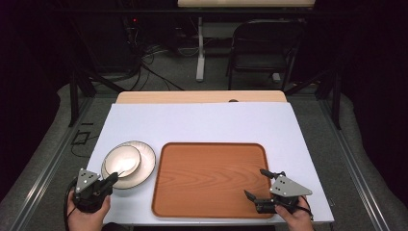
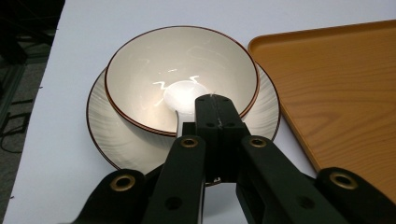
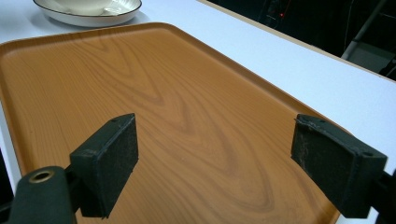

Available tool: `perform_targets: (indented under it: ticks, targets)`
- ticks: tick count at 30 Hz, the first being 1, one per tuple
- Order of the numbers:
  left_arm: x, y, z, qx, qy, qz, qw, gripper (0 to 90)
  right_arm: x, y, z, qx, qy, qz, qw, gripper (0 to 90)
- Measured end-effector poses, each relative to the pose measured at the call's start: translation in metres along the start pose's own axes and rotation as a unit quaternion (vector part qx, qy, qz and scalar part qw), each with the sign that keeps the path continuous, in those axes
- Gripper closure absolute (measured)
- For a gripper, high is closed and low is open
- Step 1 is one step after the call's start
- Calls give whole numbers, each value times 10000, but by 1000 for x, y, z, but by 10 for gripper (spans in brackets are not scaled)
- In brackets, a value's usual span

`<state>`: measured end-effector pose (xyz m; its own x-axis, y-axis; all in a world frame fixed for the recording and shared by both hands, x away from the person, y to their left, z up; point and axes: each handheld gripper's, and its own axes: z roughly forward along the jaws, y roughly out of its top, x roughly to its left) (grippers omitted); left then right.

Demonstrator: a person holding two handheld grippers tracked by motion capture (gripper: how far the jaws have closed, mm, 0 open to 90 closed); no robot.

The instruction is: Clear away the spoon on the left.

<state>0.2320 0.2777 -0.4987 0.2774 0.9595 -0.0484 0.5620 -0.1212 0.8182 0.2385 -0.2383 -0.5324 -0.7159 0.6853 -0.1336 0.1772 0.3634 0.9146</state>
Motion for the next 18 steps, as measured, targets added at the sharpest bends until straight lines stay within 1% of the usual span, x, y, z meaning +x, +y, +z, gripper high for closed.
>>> perform_targets:
  ticks: [1,2,4,6,9,11,14,18]
  targets:
    - [-1,0,0,6,-57,-1,10000,900,0,0,0,0,-2,0,10000,144]
    - [-2,0,0,34,-61,26,10000,900,0,0,0,9,0,5,10000,144]
    - [-5,-1,0,71,-39,102,9999,900,0,0,0,11,-2,5,10000,144]
    - [-4,-1,1,114,8,121,9999,900,0,0,0,13,-5,9,10000,144]
    - [3,-3,4,221,100,32,9997,900,0,0,0,16,1,6,10000,143]
    - [10,-5,5,193,165,-45,9997,900,0,0,0,8,-8,1,10000,144]
    - [17,-4,5,180,279,-70,9994,900,0,0,0,19,-4,20,10000,143]
    - [25,-2,7,159,458,-25,9988,900,0,0,1,25,0,24,10000,144]
